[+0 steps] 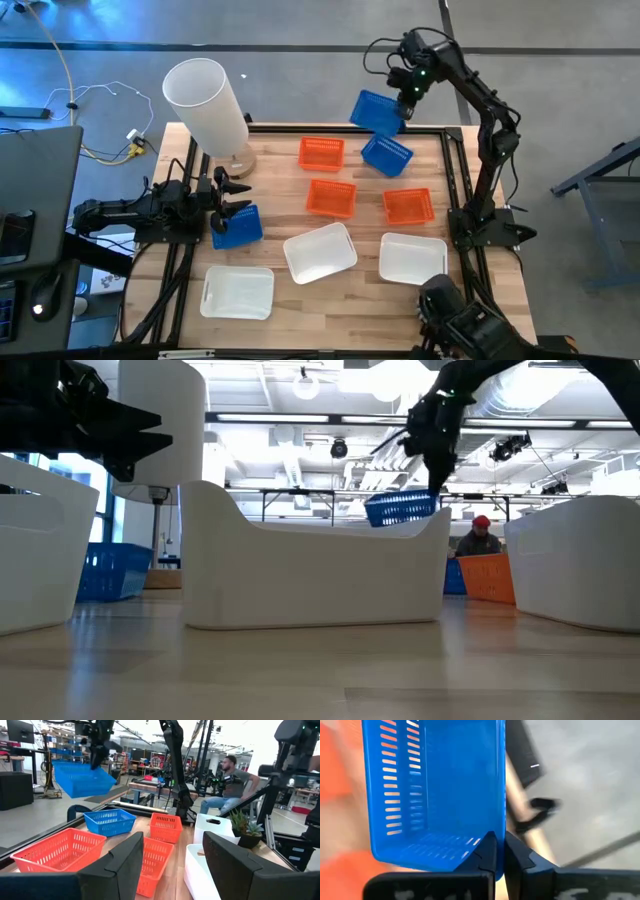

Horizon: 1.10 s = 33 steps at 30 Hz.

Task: Stack baskets by color
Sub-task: Stack the bottom blue bin on top of the other right blue bin

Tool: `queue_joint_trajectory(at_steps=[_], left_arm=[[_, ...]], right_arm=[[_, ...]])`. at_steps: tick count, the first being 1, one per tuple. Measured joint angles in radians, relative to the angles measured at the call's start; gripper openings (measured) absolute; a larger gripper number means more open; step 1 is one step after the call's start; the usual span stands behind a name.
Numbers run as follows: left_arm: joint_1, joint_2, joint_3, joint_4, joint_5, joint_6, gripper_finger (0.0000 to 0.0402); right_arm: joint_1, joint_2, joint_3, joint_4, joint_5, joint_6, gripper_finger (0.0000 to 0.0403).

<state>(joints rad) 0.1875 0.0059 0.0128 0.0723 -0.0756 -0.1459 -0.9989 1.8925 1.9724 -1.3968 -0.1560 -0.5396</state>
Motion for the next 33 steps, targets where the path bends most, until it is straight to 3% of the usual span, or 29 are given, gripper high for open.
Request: queue_joint_trajectory(at_steps=[3,6,10,24,33], left_arm=[[0.000,0.000,0.000,0.000,0.000,0.000,0.0195],[0.000,0.000,0.000,0.000,0.000,0.000,0.0195],[0.000,0.000,0.000,0.000,0.000,0.000,0.0195],[0.000,0.000,0.000,0.000,0.000,0.000,0.0195],[0.000,0.000,0.000,0.000,0.004,-0.026,0.0195]], right_arm=[[0.007,0.000,-0.034,-0.027,-0.060,0.148,0.0000],[0.024,0.000,-0.089,-0.028,-0.039,0.314,0.0000],[0.053,-0.001,-0.143,-0.038,-0.001,0.407,0.0000],[0.095,-0.107,-0.158,-0.147,0.091,0.472,0.0000],[0.055,-0.174,-0.346,-0.024,0.034,0.411,0.0000]])
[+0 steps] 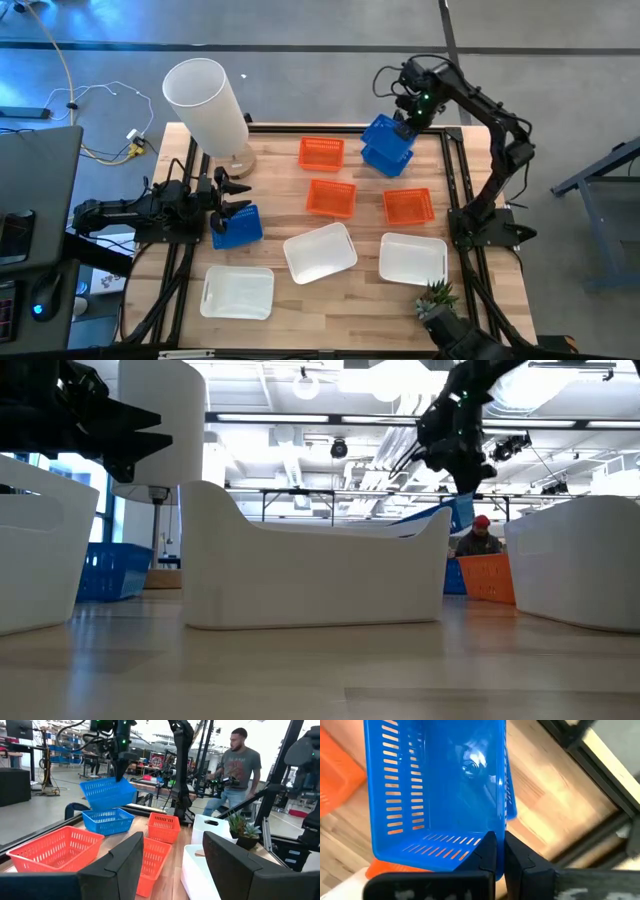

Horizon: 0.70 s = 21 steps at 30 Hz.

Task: Stack baskets by color
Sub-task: Stack the bottom blue bin on top of the other right blue bin

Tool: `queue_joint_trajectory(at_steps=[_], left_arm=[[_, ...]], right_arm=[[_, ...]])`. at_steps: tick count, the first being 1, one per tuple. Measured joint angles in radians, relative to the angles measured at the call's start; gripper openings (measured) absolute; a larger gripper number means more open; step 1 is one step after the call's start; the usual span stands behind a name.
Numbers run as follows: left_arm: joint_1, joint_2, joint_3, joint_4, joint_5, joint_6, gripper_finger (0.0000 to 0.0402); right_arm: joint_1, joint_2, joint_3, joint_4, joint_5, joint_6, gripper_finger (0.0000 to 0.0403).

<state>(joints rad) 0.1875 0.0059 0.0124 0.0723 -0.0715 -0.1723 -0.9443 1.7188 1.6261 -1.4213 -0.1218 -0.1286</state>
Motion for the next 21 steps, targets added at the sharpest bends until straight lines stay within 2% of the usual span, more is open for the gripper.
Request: queue_joint_trajectory(at_steps=[6,21], left_arm=[[0.000,0.000,0.000,0.000,-0.001,0.000,0.0195],[0.000,0.000,0.000,0.000,-0.003,-0.008,0.0195]], right_arm=[[-0.002,-0.004,-0.055,0.032,-0.011,-0.064,0.0000],[-0.026,-0.003,-0.153,0.157,-0.004,-0.086,0.0000]])
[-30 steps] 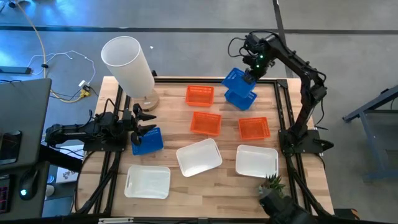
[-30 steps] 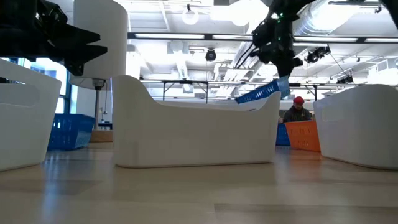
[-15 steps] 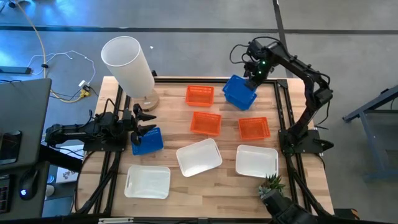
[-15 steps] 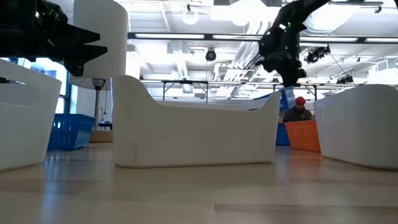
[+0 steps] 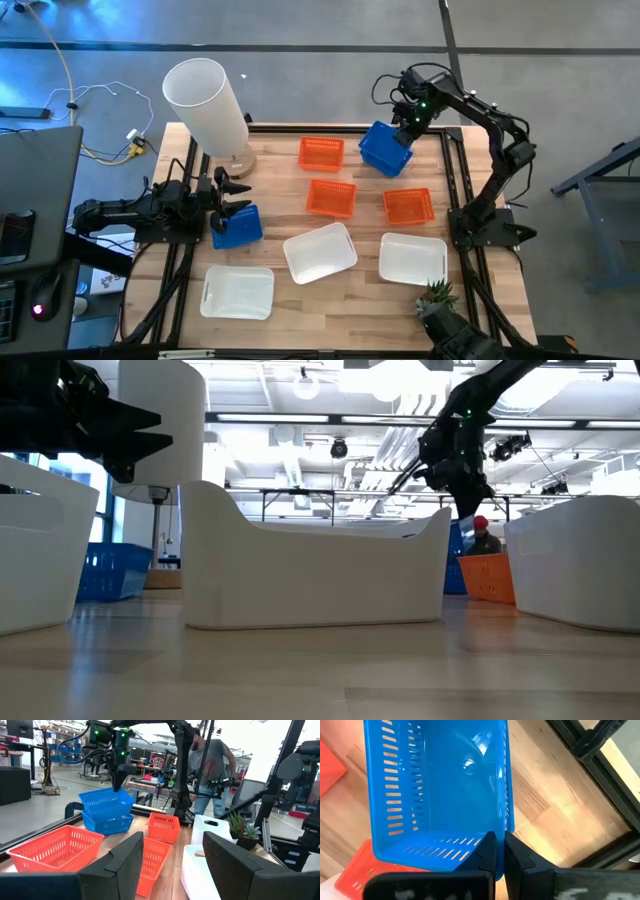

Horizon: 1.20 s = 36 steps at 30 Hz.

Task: Stack baskets by color
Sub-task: Stack the bottom blue bin on top of the other right blue bin

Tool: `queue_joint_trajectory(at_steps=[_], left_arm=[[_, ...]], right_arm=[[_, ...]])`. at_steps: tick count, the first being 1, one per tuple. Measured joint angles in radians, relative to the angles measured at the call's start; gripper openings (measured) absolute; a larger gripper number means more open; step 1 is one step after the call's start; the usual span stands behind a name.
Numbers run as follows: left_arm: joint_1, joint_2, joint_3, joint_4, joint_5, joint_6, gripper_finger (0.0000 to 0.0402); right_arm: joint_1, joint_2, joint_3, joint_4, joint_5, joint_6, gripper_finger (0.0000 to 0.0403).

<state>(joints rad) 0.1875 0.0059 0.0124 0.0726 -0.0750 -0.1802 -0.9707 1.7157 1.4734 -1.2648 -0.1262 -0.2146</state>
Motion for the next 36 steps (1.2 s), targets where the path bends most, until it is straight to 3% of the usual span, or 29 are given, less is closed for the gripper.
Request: queue_joint_trajectory(at_steps=[12,23,36], left_arm=[[0.000,0.000,0.000,0.000,0.000,0.000,0.0195],[0.000,0.000,0.000,0.000,0.000,0.000,0.0195],[0.000,0.000,0.000,0.000,0.000,0.000,0.0195]], right_arm=[[0.002,0.000,0.000,0.024,-0.001,0.021,0.0006],[0.002,0.000,0.000,0.002,-0.002,0.034,0.0090],[0.038,0.000,0.000,0.006,0.072,0.061,0.0093]])
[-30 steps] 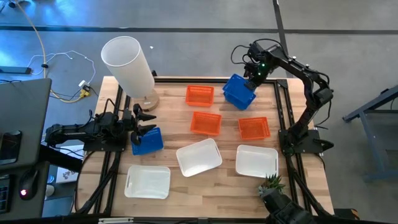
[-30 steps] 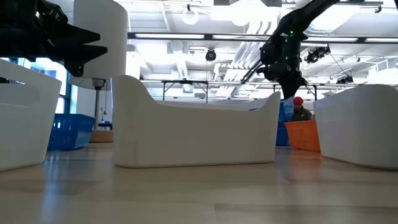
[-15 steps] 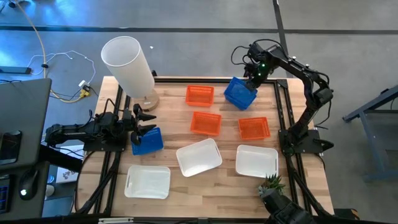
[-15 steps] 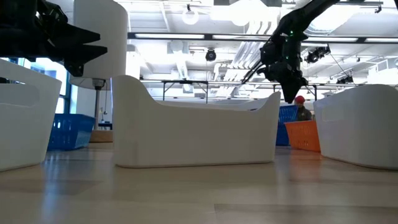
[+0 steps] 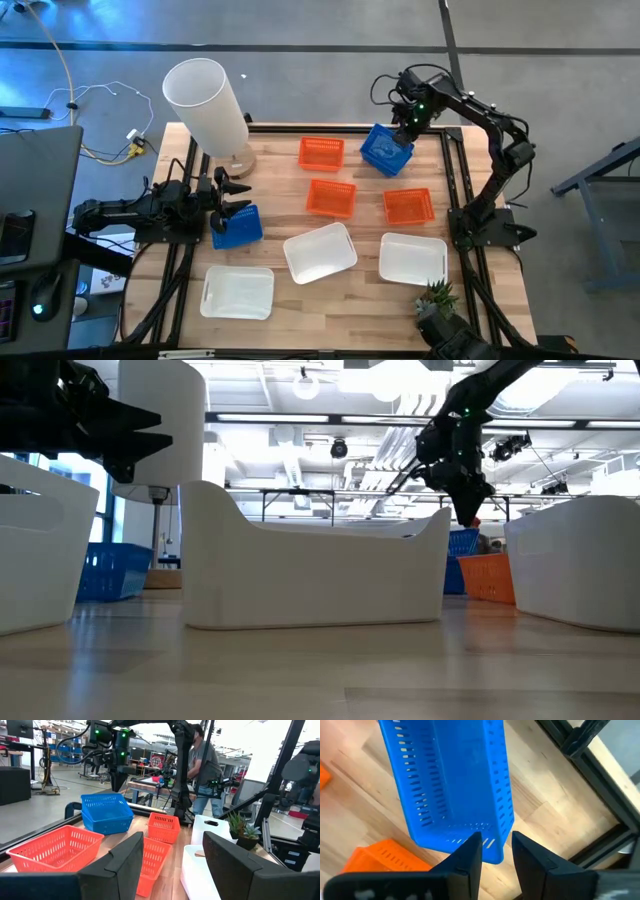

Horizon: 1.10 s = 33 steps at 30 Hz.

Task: Stack baskets by color
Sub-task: Stack the bottom blue bin on top of the other right blue bin

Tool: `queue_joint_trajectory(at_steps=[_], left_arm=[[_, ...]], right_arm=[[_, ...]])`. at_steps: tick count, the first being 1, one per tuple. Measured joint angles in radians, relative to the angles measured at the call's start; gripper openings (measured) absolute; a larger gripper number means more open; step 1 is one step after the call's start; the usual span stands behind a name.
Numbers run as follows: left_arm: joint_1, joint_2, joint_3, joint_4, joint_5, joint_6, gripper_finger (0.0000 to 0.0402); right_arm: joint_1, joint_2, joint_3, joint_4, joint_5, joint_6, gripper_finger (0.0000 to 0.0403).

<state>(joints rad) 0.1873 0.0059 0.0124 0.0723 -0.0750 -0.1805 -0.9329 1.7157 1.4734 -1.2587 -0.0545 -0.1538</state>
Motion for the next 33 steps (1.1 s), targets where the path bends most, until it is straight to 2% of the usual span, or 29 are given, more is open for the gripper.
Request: queue_joint_trajectory(at_steps=[7,11,23,29,33], left_arm=[[0.000,0.000,0.000,0.000,0.000,0.000,0.0195],[0.000,0.000,0.000,0.000,0.000,0.000,0.0195],[0.000,0.000,0.000,0.000,0.000,0.000,0.0195],[0.000,0.000,0.000,0.000,0.000,0.000,0.0195],[0.000,0.000,0.000,0.000,0.001,0.000,0.0195]], right_arm=[[0.068,0.000,0.000,0.050,0.077,0.003,0.0094],[0.097,0.001,0.000,0.088,0.178,0.015,0.0094],[0.127,0.046,0.001,0.089,0.191,0.021,0.0094],[0.144,0.075,0.001,0.090,0.240,0.023,0.0094],[0.143,0.090,0.001,0.089,0.253,0.029,0.0071]])
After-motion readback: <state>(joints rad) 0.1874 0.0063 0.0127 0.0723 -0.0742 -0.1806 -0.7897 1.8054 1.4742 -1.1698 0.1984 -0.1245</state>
